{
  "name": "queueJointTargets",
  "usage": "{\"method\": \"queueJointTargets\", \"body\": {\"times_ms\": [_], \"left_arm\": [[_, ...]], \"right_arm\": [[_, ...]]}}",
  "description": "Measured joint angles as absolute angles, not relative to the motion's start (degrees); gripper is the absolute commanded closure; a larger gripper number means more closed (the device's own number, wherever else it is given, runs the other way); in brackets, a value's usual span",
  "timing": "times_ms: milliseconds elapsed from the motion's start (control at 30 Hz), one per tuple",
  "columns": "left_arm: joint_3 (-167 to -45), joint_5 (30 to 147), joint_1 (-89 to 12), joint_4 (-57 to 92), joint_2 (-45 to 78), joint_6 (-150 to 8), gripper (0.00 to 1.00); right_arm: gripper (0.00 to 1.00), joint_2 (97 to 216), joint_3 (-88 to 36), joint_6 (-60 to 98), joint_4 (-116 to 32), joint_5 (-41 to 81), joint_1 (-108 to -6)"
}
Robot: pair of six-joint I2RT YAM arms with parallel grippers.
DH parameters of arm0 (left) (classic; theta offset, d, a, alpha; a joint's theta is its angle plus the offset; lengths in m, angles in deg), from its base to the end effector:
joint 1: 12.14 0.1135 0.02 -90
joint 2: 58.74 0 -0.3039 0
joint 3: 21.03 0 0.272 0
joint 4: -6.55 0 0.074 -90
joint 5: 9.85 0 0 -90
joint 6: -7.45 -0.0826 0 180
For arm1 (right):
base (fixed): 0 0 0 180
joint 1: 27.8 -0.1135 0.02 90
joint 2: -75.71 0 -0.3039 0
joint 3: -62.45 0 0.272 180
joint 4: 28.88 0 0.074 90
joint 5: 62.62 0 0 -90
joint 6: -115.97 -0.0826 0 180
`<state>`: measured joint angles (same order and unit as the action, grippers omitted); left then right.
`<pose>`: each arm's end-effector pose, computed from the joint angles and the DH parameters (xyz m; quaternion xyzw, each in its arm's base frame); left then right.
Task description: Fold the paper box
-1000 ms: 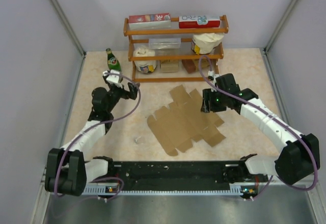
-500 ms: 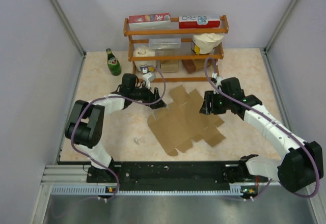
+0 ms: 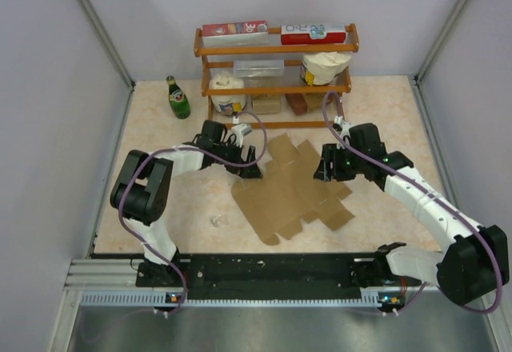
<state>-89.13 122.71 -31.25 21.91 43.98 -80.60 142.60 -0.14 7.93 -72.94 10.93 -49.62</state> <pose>0.3573 -0.1829 0.1521 0.2534 0.8472 -0.3935 0.2512 0.2455 0.1235 0.2581 -0.0813 0.9229 0.2456 0.2851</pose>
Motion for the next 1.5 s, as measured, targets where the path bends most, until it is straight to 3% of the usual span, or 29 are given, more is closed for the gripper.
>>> {"method": "queueJointTargets", "body": {"times_ms": [67,467,667,833,1067,1500], "left_arm": [[-89.13,122.52,-31.67,22.41,43.98,-80.6,0.08],[-89.15,122.65,-33.0,23.68,44.02,-80.64,0.64],[-89.15,123.2,-33.53,23.9,44.52,-80.82,0.85],[-89.11,123.09,-34.14,24.62,44.61,-80.66,0.87],[-84.45,121.38,-35.54,25.51,40.63,-78.24,0.99],[-75.55,119.13,-35.69,26.45,29.38,-75.09,1.0]], "right_arm": [[0.46,142.39,-0.14,7.93,-72.89,10.76,-49.62],[0.47,141.88,0.28,7.91,-72.54,10.26,-49.62],[0.47,141.75,0.58,7.89,-72.35,10.12,-49.4],[0.47,141.75,0.6,7.78,-71.54,10.15,-49.38],[0.48,141.42,1.37,6.84,-70.36,10.87,-48.95],[0.36,147.52,0.6,8.87,-66.86,8.66,-45.6]]}}
